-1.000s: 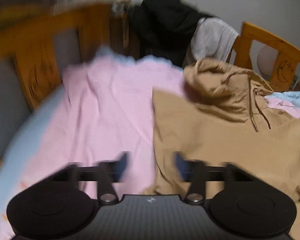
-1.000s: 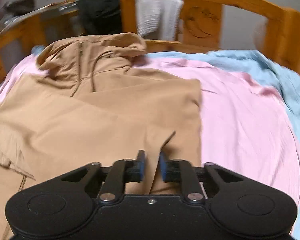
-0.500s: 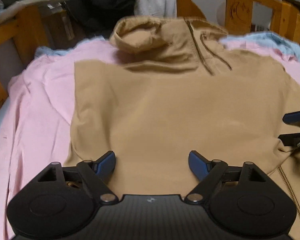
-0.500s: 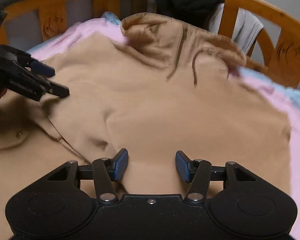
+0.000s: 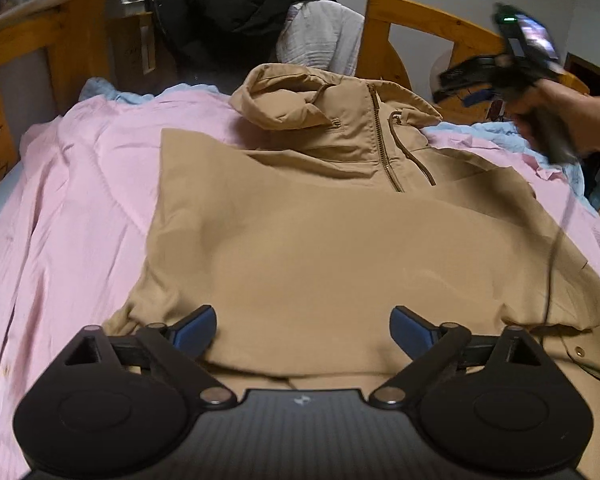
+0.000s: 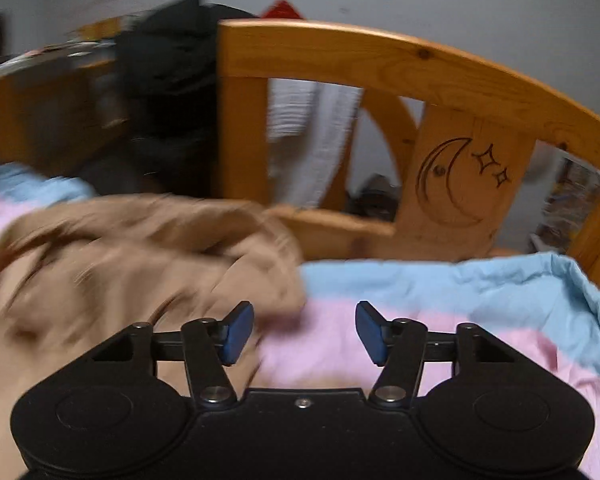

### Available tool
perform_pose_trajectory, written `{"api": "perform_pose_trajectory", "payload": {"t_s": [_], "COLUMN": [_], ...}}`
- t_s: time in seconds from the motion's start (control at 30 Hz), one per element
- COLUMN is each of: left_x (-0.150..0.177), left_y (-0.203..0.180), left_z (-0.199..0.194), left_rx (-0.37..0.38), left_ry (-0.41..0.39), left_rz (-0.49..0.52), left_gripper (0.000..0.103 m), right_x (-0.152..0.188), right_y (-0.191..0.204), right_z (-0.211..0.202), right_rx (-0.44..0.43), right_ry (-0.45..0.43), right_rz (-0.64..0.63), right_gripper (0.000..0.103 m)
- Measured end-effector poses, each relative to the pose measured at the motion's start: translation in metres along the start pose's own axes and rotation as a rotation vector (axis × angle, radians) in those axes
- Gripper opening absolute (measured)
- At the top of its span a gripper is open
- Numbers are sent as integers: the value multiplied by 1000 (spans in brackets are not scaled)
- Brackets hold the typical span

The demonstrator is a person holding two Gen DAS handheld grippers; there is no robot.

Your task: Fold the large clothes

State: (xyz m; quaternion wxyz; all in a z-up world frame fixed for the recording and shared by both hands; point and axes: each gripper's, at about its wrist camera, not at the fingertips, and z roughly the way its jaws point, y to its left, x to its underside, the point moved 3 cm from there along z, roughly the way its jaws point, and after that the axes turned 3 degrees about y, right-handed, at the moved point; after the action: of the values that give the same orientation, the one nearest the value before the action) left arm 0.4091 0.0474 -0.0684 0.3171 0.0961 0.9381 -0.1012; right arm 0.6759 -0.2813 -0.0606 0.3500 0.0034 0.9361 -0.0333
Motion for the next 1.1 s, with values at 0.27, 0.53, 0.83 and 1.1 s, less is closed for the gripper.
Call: {"api": "perform_pose_trajectory", "payload": {"t_s": [0.27, 0.53, 0.83, 1.1], "left_x": [2, -6, -5, -12], "left_y": [10, 22, 44, 43], "left_z": [-19, -28, -52, -68], "left_rx": [-14, -40, 32, 164], "left_ry": [-31, -97, -247, -269], "left_rz": [15, -31, -165, -210], "left_gripper": [100, 100, 100, 100], "right_x": [-12, -7, 160, 233], "right_y": [18, 24, 40, 5], "right_z": [56, -15, -178, -169], "right_rx": [66, 20, 64, 76], "right_ry": [99, -216, -624, -452], "right_rz": [12, -34, -605, -480], "right_gripper": [51, 2, 2, 2]}}
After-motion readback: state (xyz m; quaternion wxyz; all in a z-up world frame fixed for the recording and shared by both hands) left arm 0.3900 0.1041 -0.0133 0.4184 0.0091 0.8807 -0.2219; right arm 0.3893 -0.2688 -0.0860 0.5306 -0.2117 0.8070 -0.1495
